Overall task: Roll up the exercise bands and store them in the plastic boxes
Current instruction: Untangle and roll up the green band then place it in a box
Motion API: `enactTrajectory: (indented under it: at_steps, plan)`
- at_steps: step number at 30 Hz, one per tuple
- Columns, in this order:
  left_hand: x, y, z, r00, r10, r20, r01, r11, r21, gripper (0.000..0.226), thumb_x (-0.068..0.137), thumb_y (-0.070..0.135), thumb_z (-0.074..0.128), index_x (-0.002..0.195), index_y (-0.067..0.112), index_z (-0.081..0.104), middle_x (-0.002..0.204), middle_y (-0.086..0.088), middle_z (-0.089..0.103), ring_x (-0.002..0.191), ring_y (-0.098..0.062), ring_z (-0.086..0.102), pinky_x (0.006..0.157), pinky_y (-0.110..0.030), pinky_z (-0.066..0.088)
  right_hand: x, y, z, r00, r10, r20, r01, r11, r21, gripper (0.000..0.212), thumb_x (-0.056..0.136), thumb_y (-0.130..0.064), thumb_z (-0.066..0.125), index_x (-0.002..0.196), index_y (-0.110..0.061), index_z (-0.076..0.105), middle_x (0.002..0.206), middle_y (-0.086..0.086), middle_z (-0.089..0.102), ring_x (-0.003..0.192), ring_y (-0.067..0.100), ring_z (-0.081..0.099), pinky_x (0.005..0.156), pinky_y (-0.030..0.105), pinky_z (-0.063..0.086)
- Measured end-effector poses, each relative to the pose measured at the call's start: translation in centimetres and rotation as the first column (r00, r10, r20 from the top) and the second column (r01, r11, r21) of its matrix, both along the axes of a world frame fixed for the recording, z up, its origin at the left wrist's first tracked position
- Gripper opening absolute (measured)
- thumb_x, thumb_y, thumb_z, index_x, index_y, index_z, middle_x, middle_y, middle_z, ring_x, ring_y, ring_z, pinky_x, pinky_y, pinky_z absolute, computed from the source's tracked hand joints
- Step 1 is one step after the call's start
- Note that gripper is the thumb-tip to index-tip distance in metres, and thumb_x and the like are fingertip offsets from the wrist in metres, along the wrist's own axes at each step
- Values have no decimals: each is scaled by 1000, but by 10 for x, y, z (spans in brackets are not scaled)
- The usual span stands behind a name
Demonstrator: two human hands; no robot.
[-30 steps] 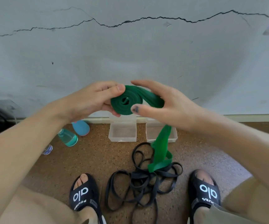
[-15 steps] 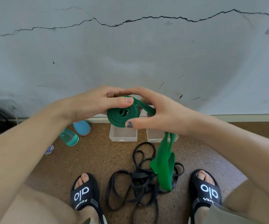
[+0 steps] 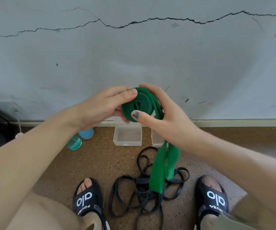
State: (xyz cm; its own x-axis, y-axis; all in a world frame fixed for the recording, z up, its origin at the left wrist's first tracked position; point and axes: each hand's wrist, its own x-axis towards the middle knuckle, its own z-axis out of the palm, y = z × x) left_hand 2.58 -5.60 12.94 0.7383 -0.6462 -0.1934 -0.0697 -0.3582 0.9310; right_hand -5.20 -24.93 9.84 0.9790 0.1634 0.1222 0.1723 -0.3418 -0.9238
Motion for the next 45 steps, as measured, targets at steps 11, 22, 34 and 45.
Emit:
enactTrajectory:
  at_steps: [11, 22, 34, 45]
  plan:
    - [2, 1, 15, 986, -149, 80, 130, 971, 202, 44, 95, 47, 61, 117, 10, 69, 101, -6, 73, 86, -19, 70, 74, -22, 54, 9, -4, 17, 952, 279, -122, -288, 956, -62, 46, 94, -29, 74, 135, -39, 55, 104, -29, 69, 99, -9, 65, 83, 10, 48]
    - [6, 16, 15, 984, -4, 178, -9, 997, 71, 37, 98, 50, 51, 97, 18, 69, 95, -23, 62, 85, -46, 54, 76, -61, 45, 19, -35, 26, 974, 197, -112, -212, 967, -141, 53, 99, -33, 63, 146, -46, 44, 97, 2, 72, 85, 22, 70, 82, 47, 58]
    - [1, 5, 5, 988, -149, 48, 131, 954, 268, 43, 88, 61, 65, 111, 25, 71, 86, 2, 72, 68, -19, 65, 55, -25, 50, -6, 2, 8, 977, 194, -85, -190, 980, 53, 35, 103, -19, 61, 138, -25, 60, 91, -14, 70, 55, -9, 60, 50, 8, 44]
    - [5, 16, 7, 981, -96, 169, 53, 968, 243, 30, 93, 56, 60, 100, 29, 72, 86, 9, 71, 77, -8, 65, 64, -19, 51, 14, -31, 30, 973, 194, -127, -229, 886, -403, 78, 83, -43, 80, 149, -49, 39, 104, -12, 66, 88, 3, 68, 79, 24, 56]
